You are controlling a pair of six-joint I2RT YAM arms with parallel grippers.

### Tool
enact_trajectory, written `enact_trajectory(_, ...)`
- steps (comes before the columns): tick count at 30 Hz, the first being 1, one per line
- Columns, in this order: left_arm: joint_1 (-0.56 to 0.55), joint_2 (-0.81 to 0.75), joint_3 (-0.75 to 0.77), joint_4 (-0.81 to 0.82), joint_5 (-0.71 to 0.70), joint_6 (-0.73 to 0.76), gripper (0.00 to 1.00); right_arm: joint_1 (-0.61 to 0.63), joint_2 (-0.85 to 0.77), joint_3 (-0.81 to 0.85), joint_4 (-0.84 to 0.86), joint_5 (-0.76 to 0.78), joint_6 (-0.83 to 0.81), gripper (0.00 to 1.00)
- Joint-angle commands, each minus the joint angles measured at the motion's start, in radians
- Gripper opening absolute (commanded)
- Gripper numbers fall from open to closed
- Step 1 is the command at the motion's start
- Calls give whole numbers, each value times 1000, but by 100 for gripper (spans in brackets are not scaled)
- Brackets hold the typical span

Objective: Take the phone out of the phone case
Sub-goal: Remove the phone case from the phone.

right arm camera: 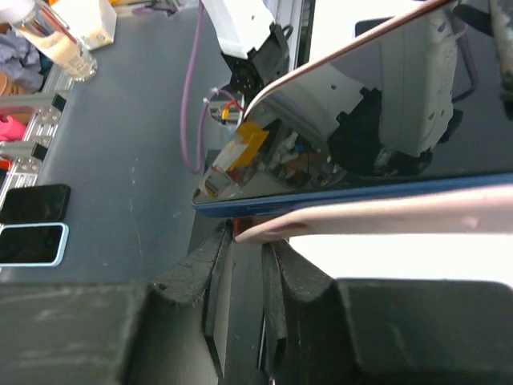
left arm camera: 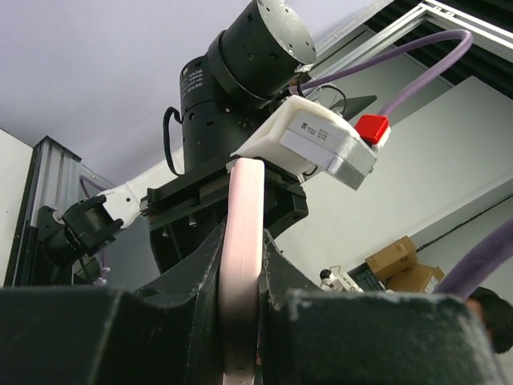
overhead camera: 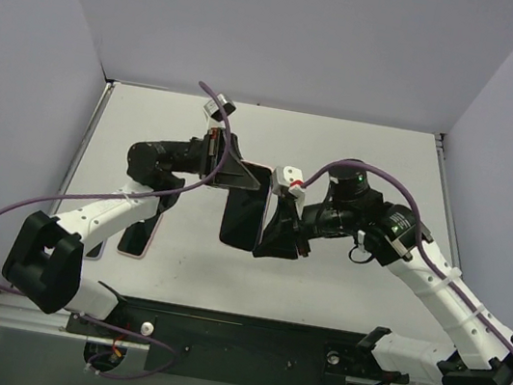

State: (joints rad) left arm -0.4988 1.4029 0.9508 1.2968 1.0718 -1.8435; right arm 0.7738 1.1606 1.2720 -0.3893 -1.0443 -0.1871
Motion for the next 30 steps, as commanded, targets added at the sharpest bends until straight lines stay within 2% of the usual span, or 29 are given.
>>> enact_trajectory(1,-79,-50,29,233,-64,-227,0,-8,86,85,-68,262,-218,0)
enact_trajectory(3,-84,-54,19,208,-64,-202,0,-8,93,83,-7,294,-177,0)
enact_trajectory(5,-77,-59,8,213,-79,-191,0,-8,83,44,134,401,-24,0)
enact_trajectory(6,-70,-64,5,214,-105,-186,0,-7,74,-9,163,491,47,0)
enact_trajectory(7,-66,-67,-9,202,-119,-169,0,-1,38,-48,279,565,113,0)
enact_trajectory(8,-51,-82,-18,178,-146,-143,0,-2,15,-138,326,693,211,0)
enact_trajectory(10,-24,-123,-44,12,-186,-25,0,-2,-51,-231,382,798,280,0)
enact_trajectory(11,-14,-142,-59,-117,-208,89,0,-4,-96,-253,382,855,313,10)
enact_trajectory(12,2,-172,-67,-196,-248,142,0,-2,-116,-313,382,862,360,18)
enact_trajectory(13,11,-191,-75,-329,-275,256,0,-1,-160,-344,426,878,380,38)
enact_trajectory(14,19,-218,-76,-374,-339,300,0,1,-188,-400,443,886,444,47)
enact_trajectory(15,19,-229,-84,-428,-370,379,0,7,-237,-436,481,874,469,80)
enact_trajectory(16,19,-255,-90,-445,-445,410,0,8,-283,-489,506,871,507,89)
enact_trajectory(19,16,-282,-142,-432,-561,455,0,34,-364,-577,634,831,607,89)
enact_trajectory(20,16,-283,-156,-423,-617,439,0,42,-392,-621,743,817,635,89)
enact_trajectory(22,14,-262,-211,-343,-674,379,0,73,-407,-675,896,797,710,89)
enact_trajectory(24,13,-222,-269,-194,-722,293,0,90,-394,-695,1021,753,767,87)
enact_trajectory(25,13,-208,-285,-89,-737,265,0,102,-389,-695,1049,745,793,85)
enact_trajectory(28,8,-148,-331,69,-803,173,0,131,-349,-683,1141,759,816,83)
enact_trajectory(30,-7,-136,-342,102,-842,161,0,139,-314,-675,1185,773,827,79)
